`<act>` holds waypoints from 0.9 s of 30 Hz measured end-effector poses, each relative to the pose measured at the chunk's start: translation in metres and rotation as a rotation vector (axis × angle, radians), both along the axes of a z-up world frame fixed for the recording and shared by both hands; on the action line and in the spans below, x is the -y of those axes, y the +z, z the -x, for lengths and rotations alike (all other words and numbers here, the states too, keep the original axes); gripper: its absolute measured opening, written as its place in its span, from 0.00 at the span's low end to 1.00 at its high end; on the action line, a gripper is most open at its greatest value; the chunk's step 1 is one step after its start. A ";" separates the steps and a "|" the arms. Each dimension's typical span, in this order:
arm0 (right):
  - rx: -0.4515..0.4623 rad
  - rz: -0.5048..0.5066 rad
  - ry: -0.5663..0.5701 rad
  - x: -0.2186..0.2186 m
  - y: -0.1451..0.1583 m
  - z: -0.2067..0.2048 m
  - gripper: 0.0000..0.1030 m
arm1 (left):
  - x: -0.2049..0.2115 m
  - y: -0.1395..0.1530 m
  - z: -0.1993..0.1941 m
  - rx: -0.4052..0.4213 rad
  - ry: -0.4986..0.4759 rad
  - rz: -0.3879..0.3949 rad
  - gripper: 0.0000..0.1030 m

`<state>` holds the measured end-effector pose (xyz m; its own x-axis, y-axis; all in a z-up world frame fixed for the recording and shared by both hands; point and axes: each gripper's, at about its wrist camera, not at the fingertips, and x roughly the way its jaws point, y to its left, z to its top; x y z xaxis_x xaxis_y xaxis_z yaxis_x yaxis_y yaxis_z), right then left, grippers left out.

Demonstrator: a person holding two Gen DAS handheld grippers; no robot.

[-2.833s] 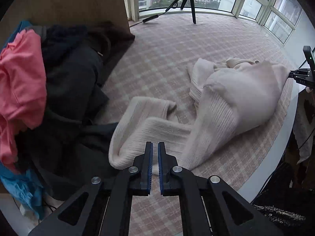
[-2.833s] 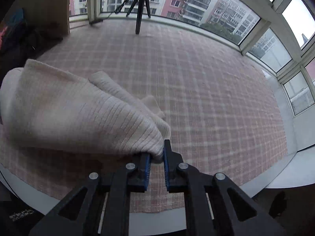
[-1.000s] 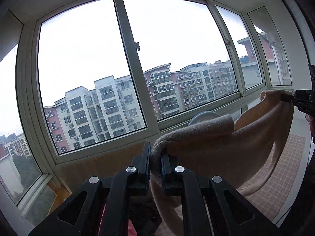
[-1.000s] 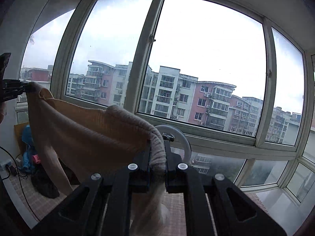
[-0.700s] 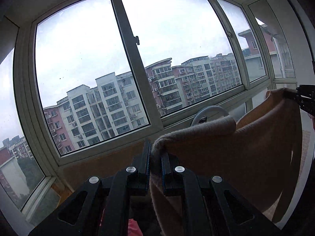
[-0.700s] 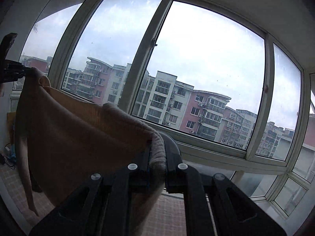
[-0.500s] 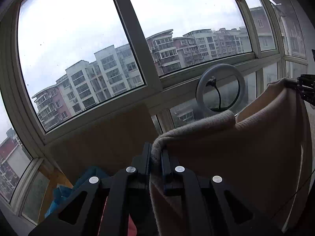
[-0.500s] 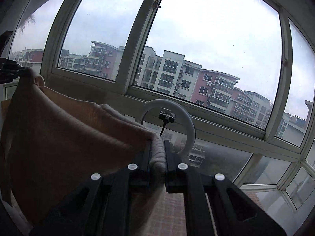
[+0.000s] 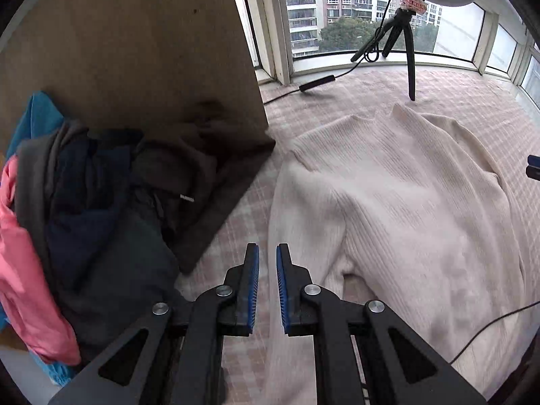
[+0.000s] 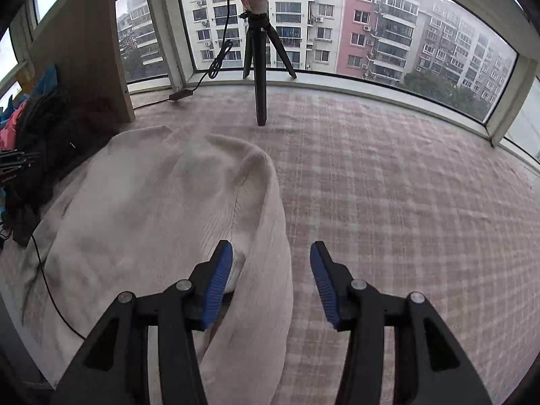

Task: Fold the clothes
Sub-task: 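Lay the sweater flat on the rug and open both grippers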

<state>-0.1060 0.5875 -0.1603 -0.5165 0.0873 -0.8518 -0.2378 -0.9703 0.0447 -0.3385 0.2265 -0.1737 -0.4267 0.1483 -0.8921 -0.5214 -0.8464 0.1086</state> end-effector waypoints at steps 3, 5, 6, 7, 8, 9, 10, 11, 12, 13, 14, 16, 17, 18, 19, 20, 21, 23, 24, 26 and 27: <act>0.040 0.066 -0.042 0.018 -0.019 -0.035 0.49 | 0.032 -0.012 -0.026 0.062 0.031 -0.034 0.12; 0.073 0.118 -0.061 0.028 -0.033 -0.049 0.49 | 0.050 -0.020 -0.042 0.089 0.051 -0.040 0.12; 0.088 0.127 -0.067 0.034 -0.040 -0.053 0.49 | 0.058 -0.023 -0.049 0.101 0.057 -0.043 0.14; 0.101 0.129 -0.066 0.041 -0.047 -0.056 0.49 | 0.067 -0.026 -0.056 0.112 0.063 -0.045 0.15; 0.118 0.125 -0.064 0.047 -0.051 -0.057 0.49 | 0.075 -0.030 -0.063 0.123 0.069 -0.047 0.17; 0.137 0.115 -0.063 0.053 -0.057 -0.057 0.49 | 0.084 -0.033 -0.070 0.135 0.077 -0.056 0.18; 0.156 0.107 -0.061 0.059 -0.062 -0.057 0.49 | 0.091 -0.037 -0.077 0.150 0.083 -0.073 0.18; 0.177 0.103 -0.059 0.064 -0.065 -0.056 0.49 | 0.099 -0.041 -0.085 0.169 0.082 -0.093 0.19; 0.195 0.100 -0.056 0.069 -0.068 -0.056 0.49 | 0.105 -0.046 -0.094 0.186 0.075 -0.109 0.25; 0.206 0.099 -0.053 0.073 -0.070 -0.058 0.49 | 0.109 -0.052 -0.104 0.198 0.065 -0.114 0.29; 0.218 0.092 -0.054 0.077 -0.071 -0.061 0.49 | 0.111 -0.057 -0.109 0.199 0.058 -0.110 0.32; 0.229 0.078 -0.066 0.081 -0.073 -0.066 0.49 | 0.111 -0.065 -0.116 0.194 0.047 -0.100 0.32; 0.233 0.074 -0.073 0.081 -0.074 -0.068 0.49 | 0.111 -0.068 -0.120 0.192 0.042 -0.094 0.32; 0.236 0.070 -0.081 0.082 -0.074 -0.071 0.49 | 0.111 -0.072 -0.123 0.189 0.036 -0.089 0.32; 0.239 0.068 -0.087 0.082 -0.075 -0.073 0.49 | 0.111 -0.076 -0.127 0.187 0.031 -0.084 0.31; 0.239 0.072 -0.093 0.082 -0.074 -0.074 0.49 | 0.110 -0.076 -0.127 0.185 0.026 -0.086 0.18; 0.239 0.077 -0.099 0.081 -0.073 -0.076 0.49 | 0.109 -0.074 -0.126 0.191 0.017 -0.087 0.02; 0.219 0.090 -0.111 0.080 -0.060 -0.085 0.49 | 0.112 -0.059 -0.129 0.170 -0.002 -0.089 0.00; 0.197 0.095 -0.116 0.079 -0.049 -0.093 0.49 | 0.117 -0.048 -0.131 0.143 -0.007 -0.094 0.00; 0.116 0.085 -0.129 0.076 -0.017 -0.113 0.49 | 0.140 -0.023 -0.135 0.082 0.022 -0.093 0.00; 0.083 0.084 -0.138 0.074 -0.002 -0.125 0.49 | 0.154 -0.009 -0.136 0.055 0.045 -0.089 0.00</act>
<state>0.0189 0.5139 -0.1622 -0.4326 0.0795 -0.8981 -0.3749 -0.9218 0.0990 -0.2027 0.0720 -0.1829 -0.3854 0.2099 -0.8985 -0.4858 -0.8741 0.0042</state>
